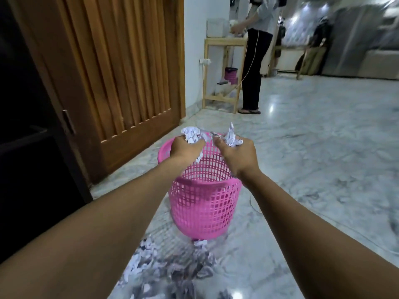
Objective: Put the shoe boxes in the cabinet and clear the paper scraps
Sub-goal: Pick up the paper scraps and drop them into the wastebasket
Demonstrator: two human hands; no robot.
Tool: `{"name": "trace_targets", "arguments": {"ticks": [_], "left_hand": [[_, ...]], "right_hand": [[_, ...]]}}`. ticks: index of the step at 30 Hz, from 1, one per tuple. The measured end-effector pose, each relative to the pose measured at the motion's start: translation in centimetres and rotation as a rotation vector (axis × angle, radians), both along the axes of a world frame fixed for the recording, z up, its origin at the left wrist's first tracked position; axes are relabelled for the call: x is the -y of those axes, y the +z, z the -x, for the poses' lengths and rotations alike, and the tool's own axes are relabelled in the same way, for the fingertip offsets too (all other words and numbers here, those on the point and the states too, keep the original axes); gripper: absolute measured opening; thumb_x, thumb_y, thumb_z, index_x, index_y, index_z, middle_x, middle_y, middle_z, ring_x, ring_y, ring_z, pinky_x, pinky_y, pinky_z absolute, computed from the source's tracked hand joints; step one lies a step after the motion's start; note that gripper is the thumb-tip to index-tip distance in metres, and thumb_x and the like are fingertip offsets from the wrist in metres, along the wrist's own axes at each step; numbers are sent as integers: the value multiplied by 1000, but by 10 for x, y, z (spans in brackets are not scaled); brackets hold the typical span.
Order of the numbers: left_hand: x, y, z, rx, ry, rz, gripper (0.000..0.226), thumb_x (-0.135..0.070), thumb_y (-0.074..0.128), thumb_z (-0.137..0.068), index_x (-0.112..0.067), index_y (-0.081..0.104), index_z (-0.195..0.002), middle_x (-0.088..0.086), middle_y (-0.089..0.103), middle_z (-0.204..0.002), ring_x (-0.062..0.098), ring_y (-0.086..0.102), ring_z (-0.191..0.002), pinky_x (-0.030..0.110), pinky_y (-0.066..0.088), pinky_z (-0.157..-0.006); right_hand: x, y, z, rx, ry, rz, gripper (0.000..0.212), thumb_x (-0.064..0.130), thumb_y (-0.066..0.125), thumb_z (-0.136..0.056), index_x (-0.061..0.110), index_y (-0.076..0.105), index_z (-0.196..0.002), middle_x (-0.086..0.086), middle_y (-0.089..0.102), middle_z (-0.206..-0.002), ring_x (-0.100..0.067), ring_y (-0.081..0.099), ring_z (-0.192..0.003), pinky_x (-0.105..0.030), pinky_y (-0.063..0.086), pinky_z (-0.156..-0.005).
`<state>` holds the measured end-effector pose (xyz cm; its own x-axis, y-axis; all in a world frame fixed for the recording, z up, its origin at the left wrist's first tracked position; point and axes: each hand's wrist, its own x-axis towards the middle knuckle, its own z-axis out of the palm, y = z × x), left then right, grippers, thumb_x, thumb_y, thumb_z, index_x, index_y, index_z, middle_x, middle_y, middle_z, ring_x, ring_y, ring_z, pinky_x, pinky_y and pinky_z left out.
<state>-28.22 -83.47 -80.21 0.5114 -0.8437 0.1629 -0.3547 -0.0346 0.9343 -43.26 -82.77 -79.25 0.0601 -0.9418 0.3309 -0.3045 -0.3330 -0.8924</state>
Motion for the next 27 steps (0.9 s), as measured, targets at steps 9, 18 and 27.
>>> {"name": "trace_targets", "arguments": {"ticks": [9,18,27], "left_hand": [[28,-49,-71,691,-377,-347,72,-42,63,-88,-33,27,-150,9,33,-155,30,52,-124,34,47,-95],[-46,-80,-93,706,-449,-85,33,-49,53,-94,-21,64,-107,-6,53,-109,9,51,-101,25,45,-82],[-66,-92,-71,647,-276,-65,47,-41,50,-99,-16,52,-138,6,36,-151,24,35,-141,37,34,-110]], "right_hand": [[58,-30,-56,-244,-105,-103,42,40,64,-92,17,54,-59,-3,55,-53,-17,49,-45,-27,35,-46],[59,-49,-70,-834,81,-291,71,51,67,-85,16,45,-143,-16,54,-140,-30,60,-116,-43,46,-103],[-45,-95,-26,-625,-125,350,30,46,53,-94,25,74,-100,1,72,-107,-21,65,-101,-40,45,-98]]}}
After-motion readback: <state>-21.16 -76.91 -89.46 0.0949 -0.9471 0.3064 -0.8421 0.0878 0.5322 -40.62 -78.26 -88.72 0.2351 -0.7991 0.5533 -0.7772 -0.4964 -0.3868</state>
